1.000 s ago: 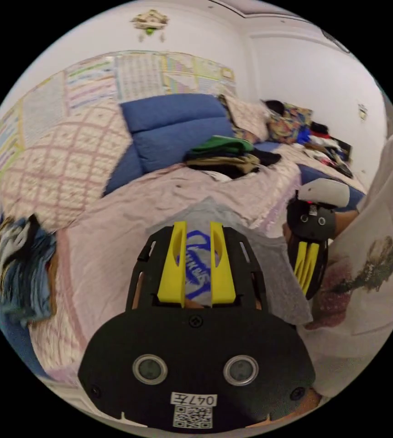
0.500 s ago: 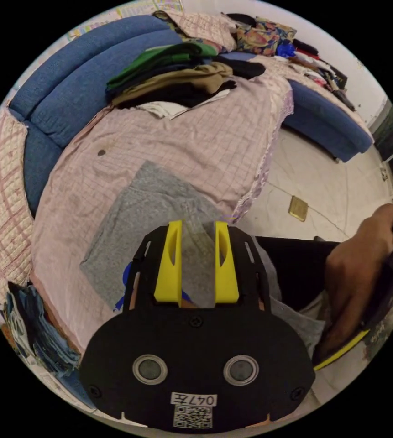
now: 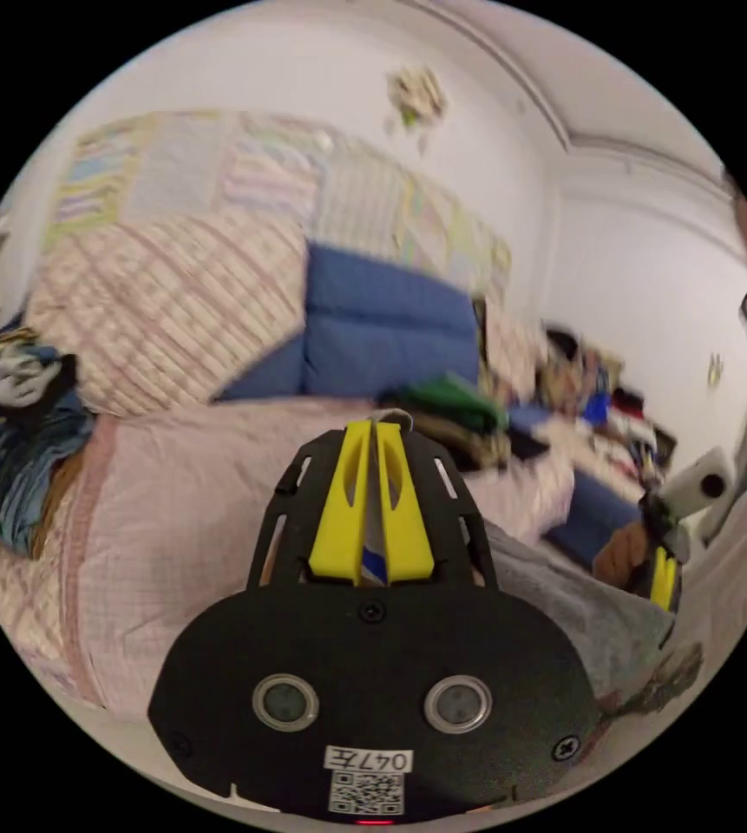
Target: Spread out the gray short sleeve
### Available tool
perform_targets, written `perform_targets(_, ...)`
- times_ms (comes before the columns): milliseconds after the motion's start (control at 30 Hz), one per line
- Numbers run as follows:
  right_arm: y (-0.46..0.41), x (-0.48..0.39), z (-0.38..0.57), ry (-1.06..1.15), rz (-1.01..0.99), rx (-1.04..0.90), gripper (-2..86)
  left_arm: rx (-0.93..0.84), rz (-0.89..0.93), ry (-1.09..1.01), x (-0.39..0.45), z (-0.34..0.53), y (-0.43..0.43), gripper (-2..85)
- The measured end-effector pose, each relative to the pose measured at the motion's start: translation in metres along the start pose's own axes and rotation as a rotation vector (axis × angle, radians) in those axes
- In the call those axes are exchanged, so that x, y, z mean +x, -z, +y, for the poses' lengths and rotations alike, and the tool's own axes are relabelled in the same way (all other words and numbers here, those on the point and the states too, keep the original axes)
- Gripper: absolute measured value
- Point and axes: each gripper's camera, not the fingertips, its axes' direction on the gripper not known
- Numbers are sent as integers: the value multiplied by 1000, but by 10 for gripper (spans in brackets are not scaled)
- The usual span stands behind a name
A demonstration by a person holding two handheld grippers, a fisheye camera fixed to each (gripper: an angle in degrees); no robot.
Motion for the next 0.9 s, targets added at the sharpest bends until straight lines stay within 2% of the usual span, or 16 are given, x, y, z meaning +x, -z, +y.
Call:
perform_targets(67, 43, 10, 15, -14, 44, 123, -11, 268, -145, 16, 30, 84, 113, -9)
perform_targets(167, 91, 17, 27, -3, 155, 240, -12, 485, -227, -69, 87, 179, 192, -10)
perform_targets(267, 126, 28, 33, -59, 330, 298, -12, 586, -250, -218, 139, 223, 234, -9)
perform_targets(333, 141, 45, 34, -124, 414, 306, -12, 618, -251, -236, 157, 232, 244, -9)
perform_targets(400, 143, 76, 29, -175, 485, 257, -11, 571, -275, -215, 163, 218, 227, -9)
perform_targets(433, 135, 107, 25, -199, 522, 174, -11, 514, -301, -222, 158, 200, 196, -9)
perform_targets(500, 112, 170, 20, -259, 577, 24, -11, 407, -313, -211, 129, 166, 118, -9)
perform_targets(567, 74, 265, 22, -328, 694, -137, -11, 251, -363, -227, 74, 113, -14, -8)
perform_targets(633, 53, 319, 24, -346, 807, -164, -11, 285, -475, -329, 59, 80, -73, -8)
perform_targets(700, 48, 341, 23, -312, 871, -109, -11, 324, -535, -431, 71, 34, -82, -8)
perform_targets(767, 45, 339, 27, -210, 918, -3, -11, 380, -565, -500, 96, -11, -50, -8)
perform_targets(900, 12, 330, 70, -106, 824, -11, -6, 273, -561, -507, 89, -23, -4, -6)
